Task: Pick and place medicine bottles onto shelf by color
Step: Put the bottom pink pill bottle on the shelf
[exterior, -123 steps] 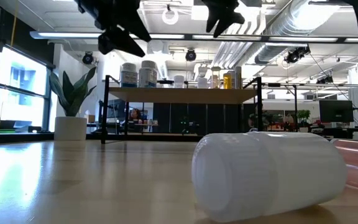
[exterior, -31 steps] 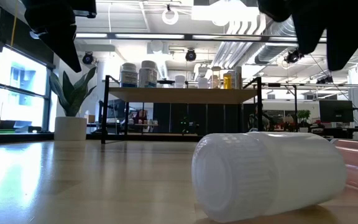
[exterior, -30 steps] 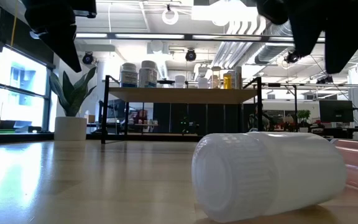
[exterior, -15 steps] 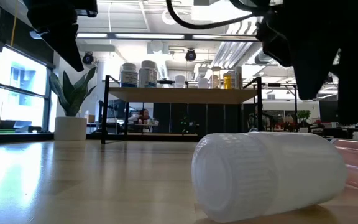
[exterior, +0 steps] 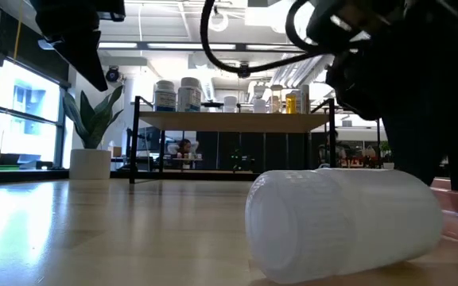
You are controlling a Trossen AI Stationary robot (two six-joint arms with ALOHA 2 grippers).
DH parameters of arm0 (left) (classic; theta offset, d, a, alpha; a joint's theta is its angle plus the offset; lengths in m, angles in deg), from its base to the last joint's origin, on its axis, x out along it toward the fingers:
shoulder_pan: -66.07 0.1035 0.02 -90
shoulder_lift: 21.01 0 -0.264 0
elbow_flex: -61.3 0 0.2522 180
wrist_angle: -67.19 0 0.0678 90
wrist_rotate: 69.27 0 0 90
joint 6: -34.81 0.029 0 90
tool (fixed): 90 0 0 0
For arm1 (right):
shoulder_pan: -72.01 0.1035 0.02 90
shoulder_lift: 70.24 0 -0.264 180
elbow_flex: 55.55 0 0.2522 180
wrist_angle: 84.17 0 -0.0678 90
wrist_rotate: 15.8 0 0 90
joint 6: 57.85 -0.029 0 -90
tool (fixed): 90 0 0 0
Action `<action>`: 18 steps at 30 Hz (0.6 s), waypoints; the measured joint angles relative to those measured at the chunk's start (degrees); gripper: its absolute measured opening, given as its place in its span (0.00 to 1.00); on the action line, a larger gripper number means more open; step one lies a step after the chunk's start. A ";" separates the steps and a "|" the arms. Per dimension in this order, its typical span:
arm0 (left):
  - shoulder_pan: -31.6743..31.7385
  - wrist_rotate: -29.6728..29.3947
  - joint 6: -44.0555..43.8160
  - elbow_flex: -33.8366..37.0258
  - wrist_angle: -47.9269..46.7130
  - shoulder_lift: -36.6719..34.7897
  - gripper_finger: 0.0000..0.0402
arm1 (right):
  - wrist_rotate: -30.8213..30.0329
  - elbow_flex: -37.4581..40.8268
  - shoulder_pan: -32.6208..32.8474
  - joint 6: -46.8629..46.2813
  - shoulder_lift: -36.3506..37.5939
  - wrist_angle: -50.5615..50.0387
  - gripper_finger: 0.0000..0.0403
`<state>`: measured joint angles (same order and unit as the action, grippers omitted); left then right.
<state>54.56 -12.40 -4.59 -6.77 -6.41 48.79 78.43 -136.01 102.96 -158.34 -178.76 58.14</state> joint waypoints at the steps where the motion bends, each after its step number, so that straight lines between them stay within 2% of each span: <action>1: 0.01 -0.08 0.00 0.00 0.00 0.00 0.58 | 0.29 0.00 -0.28 -0.01 -0.22 -0.49 0.50; 7: 0.00 -0.12 -0.02 0.00 0.00 0.00 0.58 | 2.26 -0.04 -2.07 -0.05 -1.13 -0.65 0.46; 18: 0.01 -0.12 0.55 0.00 -0.01 0.00 0.58 | 4.32 -0.04 -2.22 0.00 -1.28 -0.54 0.27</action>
<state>54.57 -12.52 -4.04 -6.77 -6.42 48.79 82.75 -136.05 100.74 -158.34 -180.04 57.60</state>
